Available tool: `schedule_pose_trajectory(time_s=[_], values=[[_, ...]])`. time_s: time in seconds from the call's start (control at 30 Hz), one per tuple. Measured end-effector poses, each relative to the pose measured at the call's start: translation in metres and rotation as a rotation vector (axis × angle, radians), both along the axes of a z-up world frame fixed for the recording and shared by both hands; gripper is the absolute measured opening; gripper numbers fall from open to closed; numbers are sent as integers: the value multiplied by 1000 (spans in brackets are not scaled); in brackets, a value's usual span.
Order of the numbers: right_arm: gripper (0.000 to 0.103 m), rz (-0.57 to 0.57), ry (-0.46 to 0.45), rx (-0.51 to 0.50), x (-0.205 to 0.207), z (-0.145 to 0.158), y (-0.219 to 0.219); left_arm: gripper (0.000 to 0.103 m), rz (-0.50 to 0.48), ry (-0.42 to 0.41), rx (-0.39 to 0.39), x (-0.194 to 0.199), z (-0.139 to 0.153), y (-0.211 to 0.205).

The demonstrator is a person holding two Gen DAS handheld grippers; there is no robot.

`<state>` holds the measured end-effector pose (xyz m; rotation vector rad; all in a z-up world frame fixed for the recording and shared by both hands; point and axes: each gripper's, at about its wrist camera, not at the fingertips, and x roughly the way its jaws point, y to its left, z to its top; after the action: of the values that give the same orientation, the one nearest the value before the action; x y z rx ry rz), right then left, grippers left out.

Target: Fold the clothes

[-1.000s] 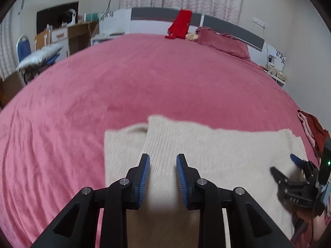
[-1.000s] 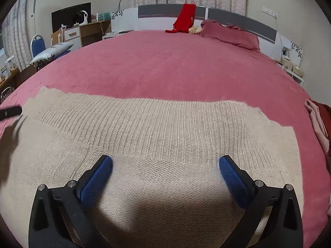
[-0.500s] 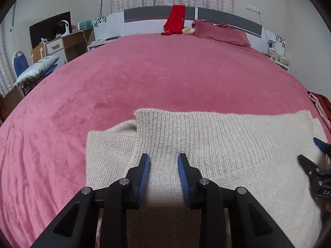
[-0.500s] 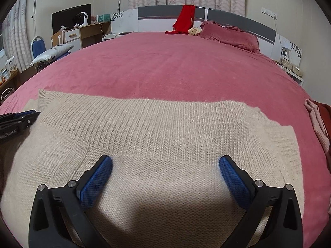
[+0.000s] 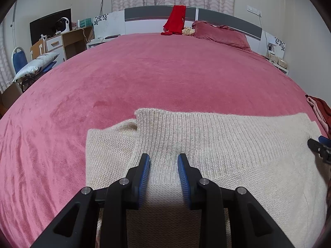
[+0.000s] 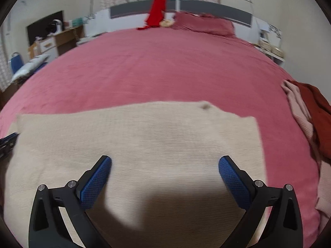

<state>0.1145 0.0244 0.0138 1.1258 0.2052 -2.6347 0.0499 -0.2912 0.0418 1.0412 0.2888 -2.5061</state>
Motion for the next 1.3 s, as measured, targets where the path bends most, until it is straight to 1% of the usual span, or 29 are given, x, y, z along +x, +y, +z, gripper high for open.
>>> schedule_pose_trajectory(time_s=[0.1, 0.13, 0.17, 0.23, 0.3, 0.43, 0.47, 0.53, 0.57, 0.63, 0.77, 0.87, 0.93, 1.0, 1.1, 1.2, 1.23, 1.3], values=[[103, -60, -15, 18, -11, 8, 3, 30, 2, 1, 3, 0, 0, -1], [103, -72, -7, 4, -9, 15, 0, 30, 3, 1, 1, -1, -1, 0], [103, -50, 17, -37, -2, 25, -7, 30, 5, 0, 0, -1, -1, 0], [103, 62, 63, -128, 12, 43, -33, 30, 7, -2, -6, -1, -1, 1], [103, 214, 49, -162, 19, 50, -70, 29, 11, 0, -5, 0, 0, 4], [103, 503, 13, -130, 29, 47, -156, 29, 44, 16, 27, 8, 1, 2], [103, 551, -2, -105, 28, 41, -174, 29, 55, 17, 32, 10, 0, 0], [102, 581, -16, -34, 24, 25, -198, 28, 76, 26, 68, 14, -1, -7], [102, 576, -21, -7, 19, 14, -207, 28, 76, 31, 82, 14, -1, -9], [102, 561, -42, 17, 12, 0, -215, 28, 79, 23, 70, 12, -1, -7], [102, 539, -57, 25, -15, -4, -228, 28, 84, 10, 44, 8, -1, -2], [102, 481, -73, 61, -35, -9, -236, 28, 85, 12, 50, 7, -2, -2], [102, 444, -102, 65, -43, -14, -239, 28, 86, 16, 54, 7, -2, -1], [102, 413, -99, 49, -49, -7, -235, 28, 87, 17, 54, 9, -2, -1], [102, 366, -20, -32, -43, 22, -212, 28, 90, 19, 55, 9, -4, 1], [102, 317, 31, -100, -24, 43, -167, 28, 91, 18, 52, 10, -4, 2], [102, 308, 35, -110, -17, 45, -150, 28, 91, 18, 51, 10, -4, 1], [102, 304, 20, -98, -7, 39, -113, 28, 89, 20, 52, 10, -4, 0]])
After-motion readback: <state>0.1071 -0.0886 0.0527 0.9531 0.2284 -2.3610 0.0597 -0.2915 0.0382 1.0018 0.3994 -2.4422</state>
